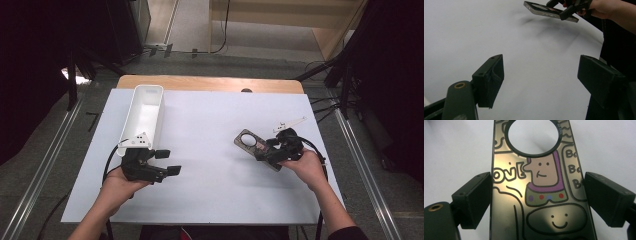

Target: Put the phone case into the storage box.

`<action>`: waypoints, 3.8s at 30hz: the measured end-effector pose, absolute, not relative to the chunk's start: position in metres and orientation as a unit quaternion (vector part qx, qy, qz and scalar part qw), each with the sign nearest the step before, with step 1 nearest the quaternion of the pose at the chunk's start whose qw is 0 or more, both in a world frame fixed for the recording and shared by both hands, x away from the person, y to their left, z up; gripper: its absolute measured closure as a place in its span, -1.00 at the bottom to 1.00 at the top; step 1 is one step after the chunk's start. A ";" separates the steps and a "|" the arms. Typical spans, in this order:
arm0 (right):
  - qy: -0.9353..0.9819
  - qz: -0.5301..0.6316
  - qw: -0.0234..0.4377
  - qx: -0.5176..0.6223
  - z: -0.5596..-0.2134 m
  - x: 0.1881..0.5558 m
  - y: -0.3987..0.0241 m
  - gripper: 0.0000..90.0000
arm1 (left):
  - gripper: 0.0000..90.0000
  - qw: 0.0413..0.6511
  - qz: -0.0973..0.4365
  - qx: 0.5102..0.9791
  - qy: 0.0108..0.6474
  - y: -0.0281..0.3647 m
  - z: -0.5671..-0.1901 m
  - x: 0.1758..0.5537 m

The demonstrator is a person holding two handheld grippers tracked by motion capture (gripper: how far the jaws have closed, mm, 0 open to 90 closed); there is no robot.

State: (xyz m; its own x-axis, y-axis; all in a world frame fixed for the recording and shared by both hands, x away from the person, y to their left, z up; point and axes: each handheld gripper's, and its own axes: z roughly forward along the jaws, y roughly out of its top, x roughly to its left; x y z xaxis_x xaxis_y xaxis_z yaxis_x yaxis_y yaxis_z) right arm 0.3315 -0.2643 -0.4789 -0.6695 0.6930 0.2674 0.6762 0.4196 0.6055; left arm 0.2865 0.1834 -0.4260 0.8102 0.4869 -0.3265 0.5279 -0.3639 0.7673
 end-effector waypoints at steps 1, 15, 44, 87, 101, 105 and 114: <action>0.841 0.354 0.010 0.409 -0.479 0.331 -0.264 -0.78 | -0.52 0.473 -0.024 0.825 0.308 0.183 -0.426 0.287; 0.825 0.360 -0.008 0.436 -0.478 0.332 -0.256 -0.78 | -0.52 0.466 -0.028 0.828 0.311 0.173 -0.425 0.296; 0.771 0.400 -0.033 0.494 -0.472 0.340 -0.222 -0.78 | -0.52 0.465 -0.034 0.827 0.315 0.146 -0.420 0.316; 0.727 0.443 -0.014 0.525 -0.471 0.345 -0.198 -0.78 | -0.51 0.442 -0.069 0.799 0.402 0.106 -0.424 0.362; 0.724 0.444 -0.018 0.527 -0.474 0.344 -0.196 -0.78 | -0.51 0.431 -0.067 0.799 0.414 0.097 -0.427 0.372; 0.722 0.446 -0.018 0.528 -0.474 0.344 -0.197 -0.78 | -0.40 0.437 -0.064 0.797 0.412 0.096 -0.426 0.371; 0.719 0.449 -0.017 0.531 -0.473 0.344 -0.197 -0.78 | -0.41 0.430 -0.089 0.783 0.442 0.091 -0.426 0.380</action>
State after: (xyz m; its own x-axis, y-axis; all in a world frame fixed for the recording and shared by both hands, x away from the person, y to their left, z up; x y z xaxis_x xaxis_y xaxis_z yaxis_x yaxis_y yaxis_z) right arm 0.3438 -0.1974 -0.4731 -0.4356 0.7475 0.5015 0.7788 0.0336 0.6263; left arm 0.3797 0.0905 -0.4260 0.5941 0.6150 -0.5184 0.7675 -0.2405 0.5942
